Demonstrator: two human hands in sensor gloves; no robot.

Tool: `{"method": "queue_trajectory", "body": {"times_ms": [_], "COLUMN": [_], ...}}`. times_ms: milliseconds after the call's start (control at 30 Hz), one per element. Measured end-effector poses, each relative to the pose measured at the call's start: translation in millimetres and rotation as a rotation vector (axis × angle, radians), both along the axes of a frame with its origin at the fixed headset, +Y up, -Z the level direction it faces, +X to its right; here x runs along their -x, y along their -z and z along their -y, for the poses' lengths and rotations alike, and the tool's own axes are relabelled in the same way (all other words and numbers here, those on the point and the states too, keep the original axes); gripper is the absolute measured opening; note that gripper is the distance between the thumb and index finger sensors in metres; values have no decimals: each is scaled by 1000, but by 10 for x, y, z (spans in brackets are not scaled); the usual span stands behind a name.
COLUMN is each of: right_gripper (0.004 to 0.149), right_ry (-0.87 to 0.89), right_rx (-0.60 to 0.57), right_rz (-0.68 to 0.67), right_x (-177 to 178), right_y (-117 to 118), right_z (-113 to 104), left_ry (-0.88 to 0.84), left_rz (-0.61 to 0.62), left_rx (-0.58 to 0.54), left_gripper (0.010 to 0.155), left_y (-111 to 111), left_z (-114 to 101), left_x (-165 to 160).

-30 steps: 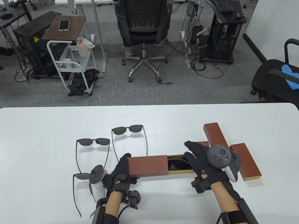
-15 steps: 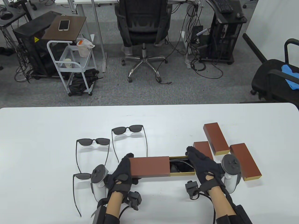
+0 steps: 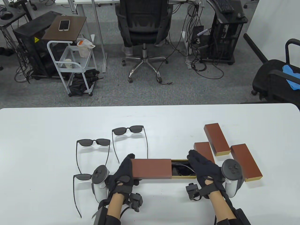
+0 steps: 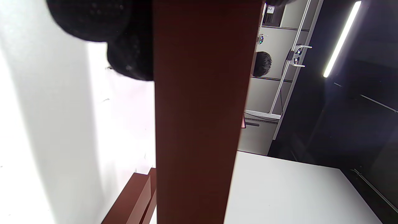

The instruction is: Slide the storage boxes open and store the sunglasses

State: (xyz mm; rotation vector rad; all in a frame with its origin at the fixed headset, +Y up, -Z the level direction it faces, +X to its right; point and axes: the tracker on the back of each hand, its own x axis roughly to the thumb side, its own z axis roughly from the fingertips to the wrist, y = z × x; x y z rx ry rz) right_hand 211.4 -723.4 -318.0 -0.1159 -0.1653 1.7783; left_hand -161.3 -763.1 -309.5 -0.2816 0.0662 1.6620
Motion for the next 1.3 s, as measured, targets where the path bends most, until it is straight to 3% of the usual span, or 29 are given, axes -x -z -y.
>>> {"method": "queue_trajectory", "body": {"times_ms": [200,333,533,900,1133,1300], "right_gripper": [79,85,89,91,90,82], "right_ry": [151,180,193,132,103,-66], "right_rx": [-98,-113,-77,-32,-54,-195], "right_rz": [-169,-237,-385,-505,-485,-457], "right_x": [148,236,319,461,499,451], "right_y": [-40,-55,-59,-70,-86,-95], "right_z": [9,2,37,66,64,-88], "left_ry": [-52,-58,-44,-44,-73,-14], "left_rz": [-35,41,78,191,206,123], "left_rx": [15,4,26,55,56,-13], "left_gripper": [72,72,73,74,74,72], "left_y": [-45,-52,-72,-72,-71,-40], "left_z": [-50,-115,-125,-94,-57,-91], "left_x": [-69,-170,-244,-366,-388,-283]}}
